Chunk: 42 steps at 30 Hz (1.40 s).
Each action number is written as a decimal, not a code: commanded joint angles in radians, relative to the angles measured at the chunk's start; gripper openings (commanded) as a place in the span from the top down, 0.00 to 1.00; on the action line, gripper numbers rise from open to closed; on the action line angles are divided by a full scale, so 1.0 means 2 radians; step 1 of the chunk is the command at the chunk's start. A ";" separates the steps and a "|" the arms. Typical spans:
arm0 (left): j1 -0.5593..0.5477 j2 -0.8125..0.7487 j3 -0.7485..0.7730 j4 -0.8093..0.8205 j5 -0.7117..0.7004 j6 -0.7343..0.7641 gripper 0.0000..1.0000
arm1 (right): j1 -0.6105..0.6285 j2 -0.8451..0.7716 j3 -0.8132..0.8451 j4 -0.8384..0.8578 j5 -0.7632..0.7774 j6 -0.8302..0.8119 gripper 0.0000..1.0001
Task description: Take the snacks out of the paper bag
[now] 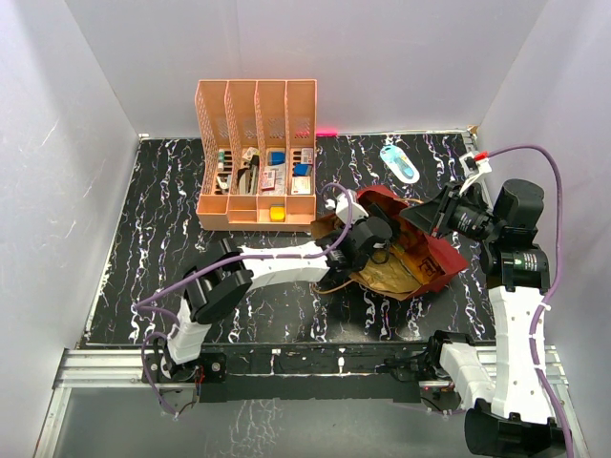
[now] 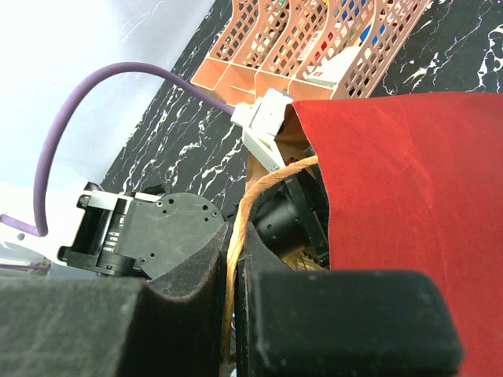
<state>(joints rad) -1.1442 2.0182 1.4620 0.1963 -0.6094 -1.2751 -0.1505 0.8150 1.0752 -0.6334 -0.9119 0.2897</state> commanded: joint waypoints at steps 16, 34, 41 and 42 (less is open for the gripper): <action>-0.006 -0.004 0.029 0.015 -0.032 0.065 0.89 | 0.003 -0.018 0.024 -0.014 0.016 -0.012 0.92; -0.005 -0.155 -0.073 0.028 0.069 0.048 1.00 | 0.003 -0.025 0.018 -0.022 0.115 -0.024 0.92; -0.006 -0.255 -0.131 0.009 0.116 0.088 1.00 | 0.002 -0.007 0.041 -0.031 0.223 -0.017 0.92; -0.005 -0.274 -0.140 0.000 0.117 0.095 1.00 | 0.002 -0.006 0.044 -0.032 0.240 -0.019 0.92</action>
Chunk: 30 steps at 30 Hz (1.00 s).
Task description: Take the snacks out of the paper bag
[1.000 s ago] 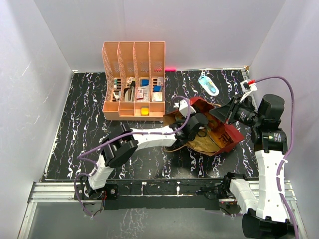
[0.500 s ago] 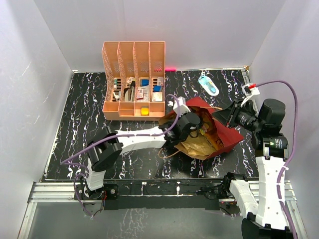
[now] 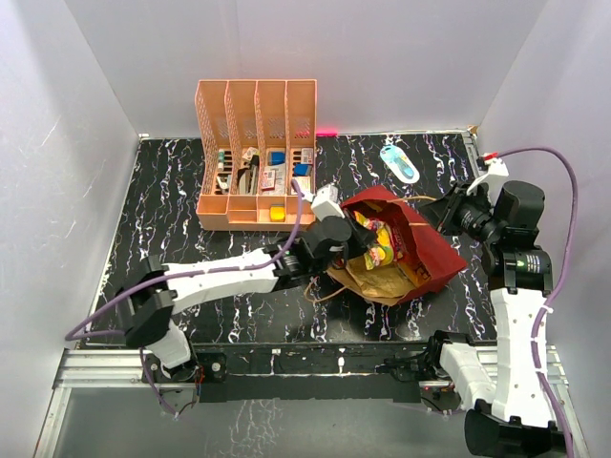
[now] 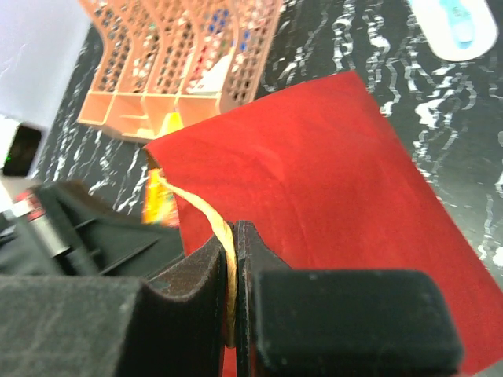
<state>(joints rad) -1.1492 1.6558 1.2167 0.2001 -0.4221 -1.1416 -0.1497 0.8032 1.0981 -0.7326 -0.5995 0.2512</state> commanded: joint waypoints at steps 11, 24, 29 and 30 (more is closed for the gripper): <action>-0.001 -0.342 -0.020 -0.211 0.093 0.184 1.00 | 0.003 0.005 0.022 0.022 0.159 -0.065 0.92; -0.001 -0.348 0.091 -0.655 -0.141 0.168 1.00 | 0.014 -0.039 -0.012 0.028 0.155 -0.074 0.92; 0.004 -0.315 0.029 -0.628 -0.099 0.166 1.00 | 0.014 -0.039 -0.017 0.025 0.143 -0.069 0.92; 0.010 -0.320 0.011 -0.599 -0.079 0.179 1.00 | 0.014 -0.039 -0.018 0.025 0.141 -0.068 0.92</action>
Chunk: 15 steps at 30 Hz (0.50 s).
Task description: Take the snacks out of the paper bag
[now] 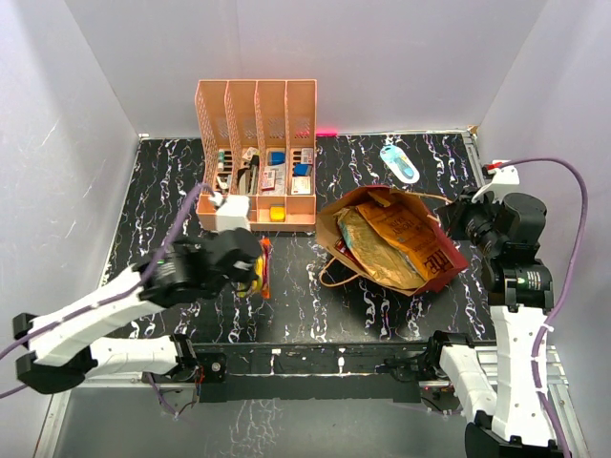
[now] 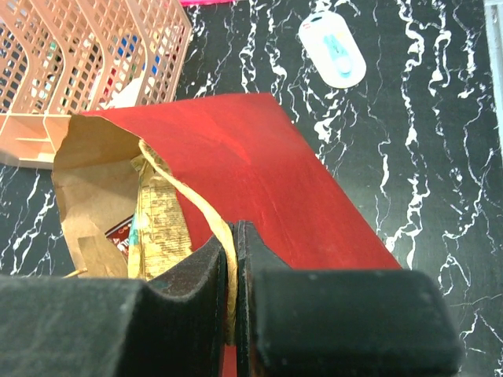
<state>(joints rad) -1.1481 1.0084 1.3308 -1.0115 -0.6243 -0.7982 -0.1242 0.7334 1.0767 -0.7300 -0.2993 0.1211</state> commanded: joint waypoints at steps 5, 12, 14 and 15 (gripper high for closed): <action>0.139 0.002 -0.121 0.143 0.225 0.075 1.00 | 0.001 0.000 -0.011 0.025 -0.019 0.004 0.92; 0.296 0.062 -0.180 0.277 0.496 0.099 1.00 | 0.001 0.005 -0.003 0.019 -0.029 0.009 0.92; 0.322 0.071 -0.201 0.323 0.545 0.085 1.00 | 0.001 0.004 -0.003 0.018 -0.028 0.009 0.92; 0.332 0.075 -0.212 0.339 0.559 0.080 1.00 | 0.001 0.004 -0.003 0.018 -0.028 0.010 0.92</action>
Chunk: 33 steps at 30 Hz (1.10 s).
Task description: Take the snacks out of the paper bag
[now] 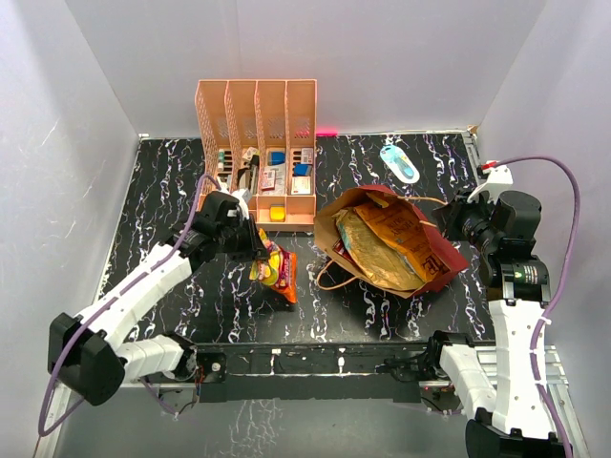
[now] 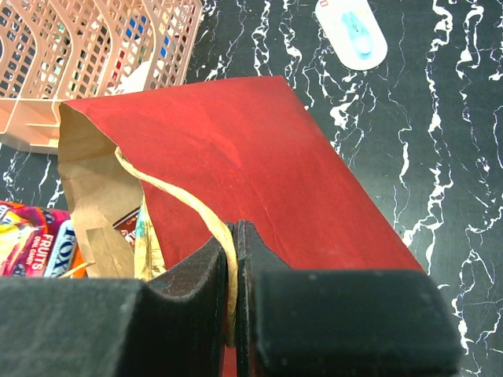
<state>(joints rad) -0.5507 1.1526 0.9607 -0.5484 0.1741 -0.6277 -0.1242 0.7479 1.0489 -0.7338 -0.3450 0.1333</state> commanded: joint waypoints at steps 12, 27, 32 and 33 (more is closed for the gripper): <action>0.184 0.032 -0.142 0.233 0.248 0.012 1.00 | 0.001 -0.008 0.003 0.019 -0.003 0.001 0.92; 0.207 0.146 -0.119 0.204 0.169 0.060 1.00 | 0.001 -0.004 -0.007 0.029 -0.010 -0.004 0.92; 0.208 0.131 -0.112 0.160 0.075 0.067 0.61 | 0.001 -0.005 -0.017 0.040 -0.022 -0.009 0.92; 0.208 0.123 -0.112 0.151 0.057 0.062 0.51 | 0.001 -0.006 -0.021 0.044 -0.026 -0.011 0.92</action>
<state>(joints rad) -0.1417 1.4555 0.7074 -0.1246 0.4500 -0.5274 -0.1242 0.7475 1.0203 -0.7261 -0.3679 0.1318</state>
